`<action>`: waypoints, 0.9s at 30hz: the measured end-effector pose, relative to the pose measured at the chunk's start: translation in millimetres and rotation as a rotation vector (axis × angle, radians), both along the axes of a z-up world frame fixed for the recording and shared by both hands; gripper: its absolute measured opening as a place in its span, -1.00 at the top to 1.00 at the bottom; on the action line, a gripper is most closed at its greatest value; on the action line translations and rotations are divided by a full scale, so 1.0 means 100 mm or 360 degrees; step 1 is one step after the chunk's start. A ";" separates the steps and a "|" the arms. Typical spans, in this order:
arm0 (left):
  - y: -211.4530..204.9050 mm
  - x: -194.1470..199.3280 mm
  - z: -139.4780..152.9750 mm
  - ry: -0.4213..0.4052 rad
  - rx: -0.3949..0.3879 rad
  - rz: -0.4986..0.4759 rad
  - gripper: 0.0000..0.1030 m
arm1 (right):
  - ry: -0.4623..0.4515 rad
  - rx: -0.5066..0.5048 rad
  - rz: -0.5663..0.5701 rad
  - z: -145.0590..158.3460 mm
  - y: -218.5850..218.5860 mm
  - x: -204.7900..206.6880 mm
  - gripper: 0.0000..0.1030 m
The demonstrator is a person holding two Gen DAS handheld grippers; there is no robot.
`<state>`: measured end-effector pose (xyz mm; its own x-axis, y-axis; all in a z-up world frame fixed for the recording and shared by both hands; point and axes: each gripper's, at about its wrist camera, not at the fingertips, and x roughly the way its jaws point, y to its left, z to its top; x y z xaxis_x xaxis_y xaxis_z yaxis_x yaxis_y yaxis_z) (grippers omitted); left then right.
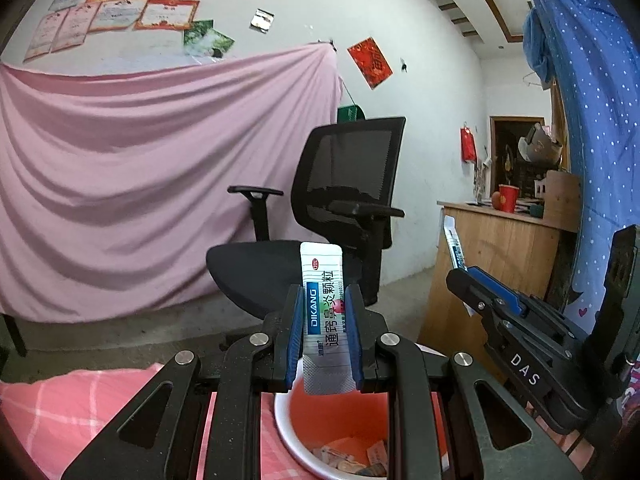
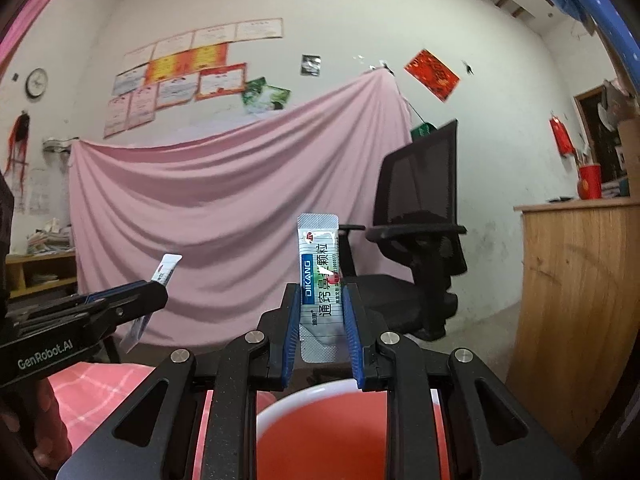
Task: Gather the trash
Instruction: 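Lift both white sachets and carry them over the bucket, then open both tools to drop the white sachets into the bucket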
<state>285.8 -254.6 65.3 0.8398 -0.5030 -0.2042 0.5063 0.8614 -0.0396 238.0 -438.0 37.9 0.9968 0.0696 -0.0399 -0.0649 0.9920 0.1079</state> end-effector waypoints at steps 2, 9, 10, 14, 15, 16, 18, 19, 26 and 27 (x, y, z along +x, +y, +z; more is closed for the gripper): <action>-0.03 0.02 -0.03 0.0026 0.0011 -0.0015 0.66 | 0.0033 0.0006 -0.0002 -0.03 -0.03 0.02 0.61; -0.10 0.12 -0.11 0.0121 0.0005 -0.0059 0.66 | 0.0139 -0.0008 -0.0015 -0.14 -0.04 0.12 0.61; -0.12 0.14 -0.11 0.0137 0.0008 -0.0068 0.66 | 0.0147 -0.0006 -0.0014 -0.15 -0.04 0.13 0.61; -0.15 0.17 -0.17 0.0200 0.0050 -0.0079 0.58 | 0.0184 0.0018 -0.0024 -0.18 -0.08 0.15 0.53; -0.16 0.18 -0.18 0.0212 0.0053 -0.0079 0.49 | 0.0191 0.0024 -0.0028 -0.18 -0.09 0.15 0.49; -0.17 0.19 -0.18 0.0216 0.0043 -0.0078 0.42 | 0.0194 0.0029 -0.0031 -0.19 -0.10 0.15 0.43; -0.15 0.18 -0.19 0.0224 0.0026 -0.0075 0.37 | 0.0201 0.0037 -0.0034 -0.19 -0.12 0.16 0.42; -0.15 0.19 -0.19 0.0229 0.0024 -0.0072 0.37 | 0.0202 0.0039 -0.0037 -0.19 -0.13 0.16 0.42; -0.11 0.17 -0.20 0.0229 0.0021 -0.0037 0.37 | 0.0189 0.0049 -0.0045 -0.16 -0.15 0.13 0.42; -0.10 0.16 -0.19 0.0226 0.0020 -0.0031 0.37 | 0.0185 0.0049 -0.0045 -0.15 -0.14 0.13 0.42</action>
<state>302.1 -264.6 46.0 0.7921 -0.5155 -0.3269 0.5129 0.8524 -0.1014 250.7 -452.4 22.4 0.9871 0.0445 -0.1537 -0.0222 0.9894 0.1435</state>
